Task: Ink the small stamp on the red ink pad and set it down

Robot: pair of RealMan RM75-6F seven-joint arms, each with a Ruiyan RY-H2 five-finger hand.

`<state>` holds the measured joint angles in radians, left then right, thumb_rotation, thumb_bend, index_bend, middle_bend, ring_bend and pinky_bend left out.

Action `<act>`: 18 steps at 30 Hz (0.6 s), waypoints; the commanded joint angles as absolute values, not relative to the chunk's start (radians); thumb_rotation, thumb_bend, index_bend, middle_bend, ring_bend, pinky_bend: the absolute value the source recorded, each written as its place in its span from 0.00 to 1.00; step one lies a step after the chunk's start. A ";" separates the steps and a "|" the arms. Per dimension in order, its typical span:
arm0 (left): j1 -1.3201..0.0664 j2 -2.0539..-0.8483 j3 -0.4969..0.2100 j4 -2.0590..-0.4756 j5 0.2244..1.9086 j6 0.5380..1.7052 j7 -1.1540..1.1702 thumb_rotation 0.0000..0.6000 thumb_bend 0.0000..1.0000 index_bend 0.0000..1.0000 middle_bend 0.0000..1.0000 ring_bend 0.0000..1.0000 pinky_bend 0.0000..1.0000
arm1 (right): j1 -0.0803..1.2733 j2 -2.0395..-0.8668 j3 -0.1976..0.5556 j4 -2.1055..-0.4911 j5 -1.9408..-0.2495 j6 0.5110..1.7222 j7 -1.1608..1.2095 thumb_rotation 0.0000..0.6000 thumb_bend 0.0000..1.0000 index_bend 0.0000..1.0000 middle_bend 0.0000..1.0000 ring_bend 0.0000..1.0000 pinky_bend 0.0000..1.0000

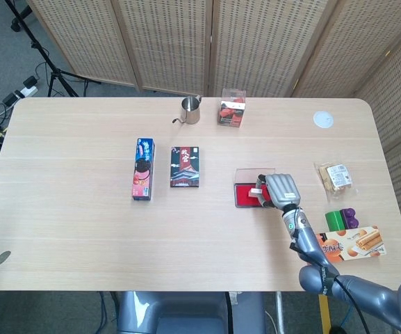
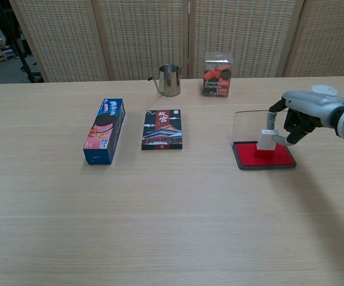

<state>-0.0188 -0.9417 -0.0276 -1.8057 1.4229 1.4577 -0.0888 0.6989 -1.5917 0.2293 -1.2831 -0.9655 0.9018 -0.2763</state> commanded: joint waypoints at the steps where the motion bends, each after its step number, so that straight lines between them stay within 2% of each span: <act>1: -0.019 -0.942 -0.028 -1.806 1.421 1.457 -0.088 1.00 0.00 0.00 0.00 0.00 0.00 | 0.699 -1.594 0.231 -1.279 -0.967 0.901 -0.270 1.00 0.57 0.52 0.96 1.00 1.00; 18: -0.024 -0.945 -0.027 -1.810 1.417 1.448 -0.076 1.00 0.00 0.00 0.00 0.00 0.00 | 0.696 -1.626 0.215 -1.216 -0.982 0.873 -0.223 1.00 0.57 0.52 0.96 1.00 1.00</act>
